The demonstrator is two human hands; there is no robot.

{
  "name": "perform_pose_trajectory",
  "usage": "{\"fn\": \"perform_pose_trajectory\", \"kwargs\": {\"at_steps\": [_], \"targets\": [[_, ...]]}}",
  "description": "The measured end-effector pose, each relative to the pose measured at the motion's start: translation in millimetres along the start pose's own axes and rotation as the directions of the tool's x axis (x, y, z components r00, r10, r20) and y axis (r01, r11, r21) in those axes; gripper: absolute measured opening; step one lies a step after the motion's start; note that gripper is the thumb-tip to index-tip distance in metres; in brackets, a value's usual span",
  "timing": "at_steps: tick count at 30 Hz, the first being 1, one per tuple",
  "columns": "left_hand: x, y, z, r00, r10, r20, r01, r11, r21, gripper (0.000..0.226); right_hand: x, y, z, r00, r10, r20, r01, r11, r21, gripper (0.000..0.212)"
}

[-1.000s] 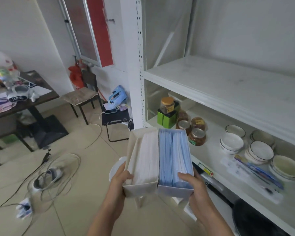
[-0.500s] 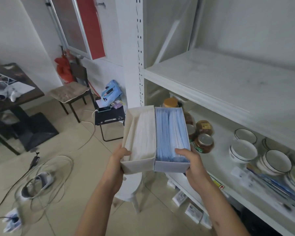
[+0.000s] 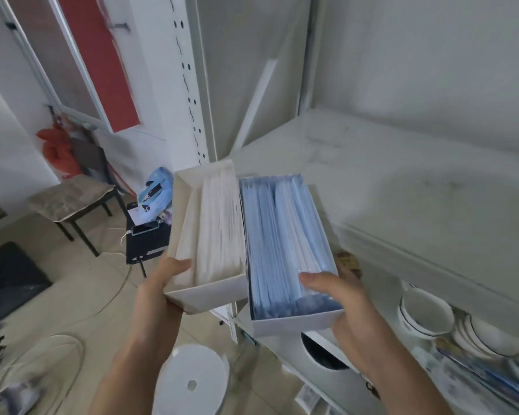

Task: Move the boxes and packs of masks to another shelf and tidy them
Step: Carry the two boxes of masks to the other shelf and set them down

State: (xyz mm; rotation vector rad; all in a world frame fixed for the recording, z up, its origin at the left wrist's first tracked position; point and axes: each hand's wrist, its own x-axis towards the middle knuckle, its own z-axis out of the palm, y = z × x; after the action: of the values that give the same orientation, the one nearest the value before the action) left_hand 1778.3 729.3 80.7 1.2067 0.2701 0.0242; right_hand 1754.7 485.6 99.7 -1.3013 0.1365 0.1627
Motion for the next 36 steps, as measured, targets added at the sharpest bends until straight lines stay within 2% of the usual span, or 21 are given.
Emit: {"fn": "perform_pose_trajectory", "kwargs": {"at_steps": [3,6,10,12,14,15,17,19,21,23,25,28,31,33,36], "targets": [[9,27,-1,1.000,-0.005,-0.020,0.005,1.000,-0.013,0.016,1,-21,11,0.998,-0.056,0.036,0.056,0.998,-0.007,0.068],[19,44,-2,0.998,-0.050,0.033,0.051,0.998,-0.027,0.046,7,-44,15,0.990,-0.136,0.027,0.136,0.991,-0.011,0.088],[52,64,23,0.994,0.002,0.109,-0.008,0.998,0.055,0.066,34,-68,6,0.981,-0.190,-0.043,0.189,0.982,-0.025,0.059],[74,74,41,0.987,0.020,0.161,-0.028,0.998,0.051,0.059,47,-78,1,0.963,-0.239,-0.124,0.230,0.970,-0.080,0.054],[95,88,66,0.972,0.014,0.235,-0.037,0.995,0.090,0.051,60,-93,7,0.958,-0.214,-0.192,0.223,0.975,0.022,0.045],[108,94,77,0.969,0.009,0.246,-0.043,0.990,0.134,0.055,67,-95,5,0.949,-0.229,-0.215,0.245,0.968,0.053,0.045],[137,102,97,0.971,-0.010,0.240,-0.045,0.973,0.225,0.068,87,-99,-3,0.912,-0.284,-0.297,0.295,0.956,-0.009,0.034],[162,107,115,0.959,-0.004,0.282,-0.062,0.973,0.223,0.073,110,-104,-9,0.929,-0.213,-0.304,0.229,0.973,0.018,0.049],[186,106,126,0.924,-0.077,0.374,-0.003,0.978,0.210,0.068,132,-106,-16,0.915,-0.200,-0.351,0.191,0.980,-0.061,0.061],[208,104,133,0.881,-0.132,0.455,0.036,0.976,0.215,0.048,149,-104,-19,0.889,-0.210,-0.407,0.157,0.974,-0.160,0.059],[229,101,134,0.858,-0.161,0.488,0.045,0.970,0.241,0.034,162,-100,-21,0.878,-0.180,-0.442,0.103,0.976,-0.192,0.046],[254,98,132,0.836,-0.198,0.512,0.035,0.950,0.309,0.037,178,-97,-22,0.864,-0.153,-0.479,0.038,0.970,-0.240,0.041],[271,98,133,0.824,-0.209,0.526,0.035,0.946,0.321,0.041,191,-95,-16,0.827,-0.154,-0.540,0.044,0.976,-0.212,0.049],[279,100,138,0.834,-0.195,0.516,0.014,0.943,0.333,0.044,197,-91,-9,0.789,-0.138,-0.599,0.068,0.988,-0.138,0.053],[288,99,141,0.869,-0.138,0.475,-0.061,0.923,0.381,0.063,204,-89,5,0.704,-0.196,-0.683,0.157,0.980,-0.119,0.066]]}}
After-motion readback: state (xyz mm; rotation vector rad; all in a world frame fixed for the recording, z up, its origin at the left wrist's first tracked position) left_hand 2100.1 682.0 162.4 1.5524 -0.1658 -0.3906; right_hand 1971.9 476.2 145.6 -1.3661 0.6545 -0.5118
